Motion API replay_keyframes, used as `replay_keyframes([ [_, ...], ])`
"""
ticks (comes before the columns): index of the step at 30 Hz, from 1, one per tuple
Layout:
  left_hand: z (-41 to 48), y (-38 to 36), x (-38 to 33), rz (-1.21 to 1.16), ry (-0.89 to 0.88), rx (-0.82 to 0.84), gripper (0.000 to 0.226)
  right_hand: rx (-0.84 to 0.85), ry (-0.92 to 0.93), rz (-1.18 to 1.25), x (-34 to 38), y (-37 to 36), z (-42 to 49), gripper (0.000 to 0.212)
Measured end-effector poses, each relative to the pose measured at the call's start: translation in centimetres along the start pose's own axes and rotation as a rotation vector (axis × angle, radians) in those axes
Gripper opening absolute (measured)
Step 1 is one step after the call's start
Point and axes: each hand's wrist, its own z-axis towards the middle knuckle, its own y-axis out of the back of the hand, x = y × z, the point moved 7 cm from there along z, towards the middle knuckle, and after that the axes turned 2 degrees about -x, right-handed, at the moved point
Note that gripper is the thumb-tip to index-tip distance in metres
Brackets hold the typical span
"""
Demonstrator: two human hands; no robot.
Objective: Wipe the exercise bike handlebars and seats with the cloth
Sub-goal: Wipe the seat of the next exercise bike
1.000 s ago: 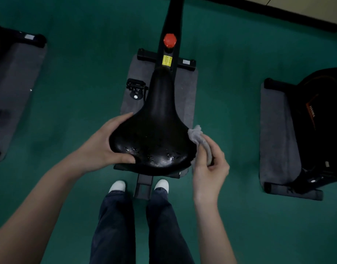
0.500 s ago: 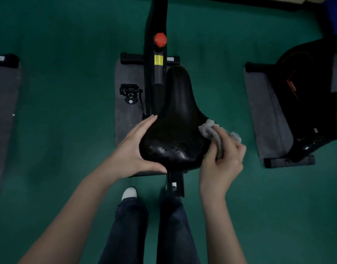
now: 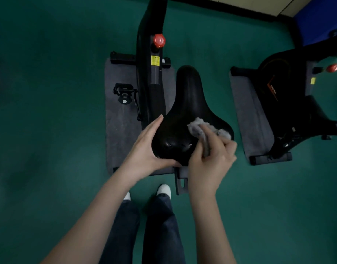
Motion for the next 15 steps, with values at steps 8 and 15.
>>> replay_keyframes([
  [8, -0.7, 0.0, 1.4, -0.027, 0.040, -0.092, 0.110, 0.319, 0.378, 0.044, 2.7, -2.5, -0.6, 0.033],
  [15, -1.4, 0.5, 2.4, -0.094, 0.085, -0.104, 0.101, 0.613, 0.652, 0.117, 3.3, -2.3, -1.2, 0.024],
])
